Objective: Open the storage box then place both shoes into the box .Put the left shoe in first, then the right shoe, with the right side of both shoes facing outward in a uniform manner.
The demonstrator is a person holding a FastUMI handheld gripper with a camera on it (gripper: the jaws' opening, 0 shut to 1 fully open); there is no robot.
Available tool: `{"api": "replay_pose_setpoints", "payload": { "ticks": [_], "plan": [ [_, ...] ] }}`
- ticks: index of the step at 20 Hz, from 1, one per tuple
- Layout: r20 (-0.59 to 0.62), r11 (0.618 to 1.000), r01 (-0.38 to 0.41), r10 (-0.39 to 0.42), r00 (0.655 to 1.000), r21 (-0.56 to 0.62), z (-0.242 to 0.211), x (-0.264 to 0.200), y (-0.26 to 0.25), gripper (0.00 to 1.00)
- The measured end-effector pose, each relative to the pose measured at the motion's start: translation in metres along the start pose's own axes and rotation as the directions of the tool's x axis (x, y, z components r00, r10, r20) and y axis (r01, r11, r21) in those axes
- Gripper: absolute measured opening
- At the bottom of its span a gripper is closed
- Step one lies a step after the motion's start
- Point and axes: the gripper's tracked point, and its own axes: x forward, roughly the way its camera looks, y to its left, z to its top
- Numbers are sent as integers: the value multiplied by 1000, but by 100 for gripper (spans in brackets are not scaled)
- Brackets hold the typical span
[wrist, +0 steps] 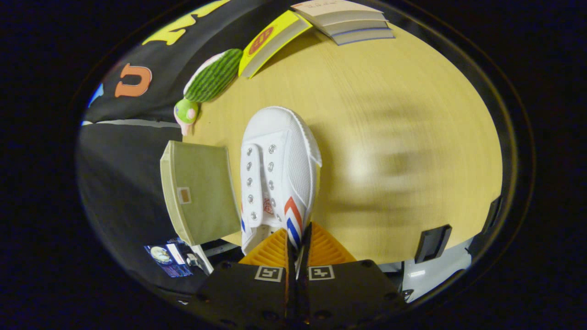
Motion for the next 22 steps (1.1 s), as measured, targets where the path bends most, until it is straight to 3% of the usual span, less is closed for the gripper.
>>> {"api": "replay_pose_setpoints", "payload": {
  "ticks": [9, 22],
  "plan": [
    [16, 996, -51, 52, 998, -74, 2, 4, -4, 7],
    [57, 996, 55, -52, 997, -64, 4, 0, -12, 8]
  ]
}}
